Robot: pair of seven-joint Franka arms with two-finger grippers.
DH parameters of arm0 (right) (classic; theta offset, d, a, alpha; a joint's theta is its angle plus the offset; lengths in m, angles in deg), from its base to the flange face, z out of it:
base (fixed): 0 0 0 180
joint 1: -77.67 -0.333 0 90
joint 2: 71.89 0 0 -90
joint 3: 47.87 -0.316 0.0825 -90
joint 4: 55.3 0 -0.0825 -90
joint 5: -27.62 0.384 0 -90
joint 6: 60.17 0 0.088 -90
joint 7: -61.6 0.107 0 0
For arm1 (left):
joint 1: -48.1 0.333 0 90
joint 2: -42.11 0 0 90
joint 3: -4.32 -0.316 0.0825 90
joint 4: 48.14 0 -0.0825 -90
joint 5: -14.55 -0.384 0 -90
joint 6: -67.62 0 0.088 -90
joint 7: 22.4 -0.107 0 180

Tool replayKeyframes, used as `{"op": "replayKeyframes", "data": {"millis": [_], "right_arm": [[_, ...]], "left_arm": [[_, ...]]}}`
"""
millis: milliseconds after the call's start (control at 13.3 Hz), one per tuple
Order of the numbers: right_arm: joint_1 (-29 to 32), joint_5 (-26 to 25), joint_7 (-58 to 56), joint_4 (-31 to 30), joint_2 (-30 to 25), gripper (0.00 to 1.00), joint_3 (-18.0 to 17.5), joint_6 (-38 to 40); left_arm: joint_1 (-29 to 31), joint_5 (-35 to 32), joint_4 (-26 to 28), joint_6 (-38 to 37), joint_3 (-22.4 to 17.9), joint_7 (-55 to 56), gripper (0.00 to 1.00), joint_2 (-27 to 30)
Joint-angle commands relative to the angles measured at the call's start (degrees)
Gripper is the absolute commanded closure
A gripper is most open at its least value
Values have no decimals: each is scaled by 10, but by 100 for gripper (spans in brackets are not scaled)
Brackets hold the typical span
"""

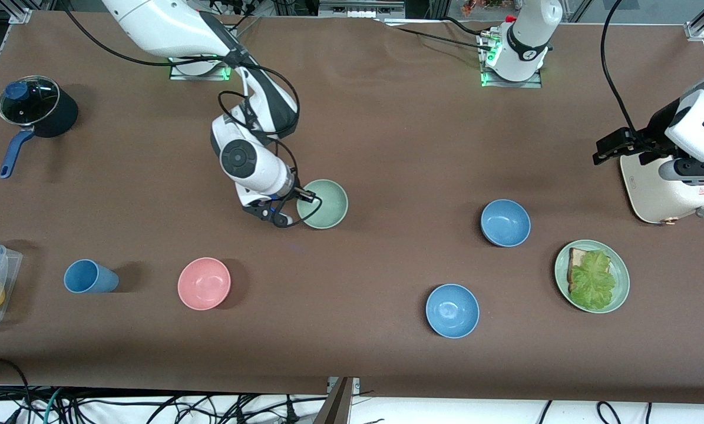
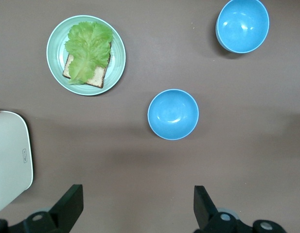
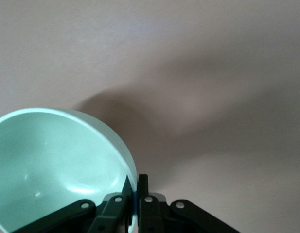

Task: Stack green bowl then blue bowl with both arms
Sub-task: 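Grip the green bowl rim and slide it toward the table middle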

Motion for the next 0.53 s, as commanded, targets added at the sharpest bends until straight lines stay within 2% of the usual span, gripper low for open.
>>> {"op": "replayKeyframes", "data": {"millis": [0,451], "right_arm": [[-21,-1,31,44,25,100,3,5],[-49,-6,24,45,36,100,4,6]], "left_arm": [[3,-13,-10,-11,4,-2,0,-1],[3,-13,-10,-11,4,-2,0,-1]]}}
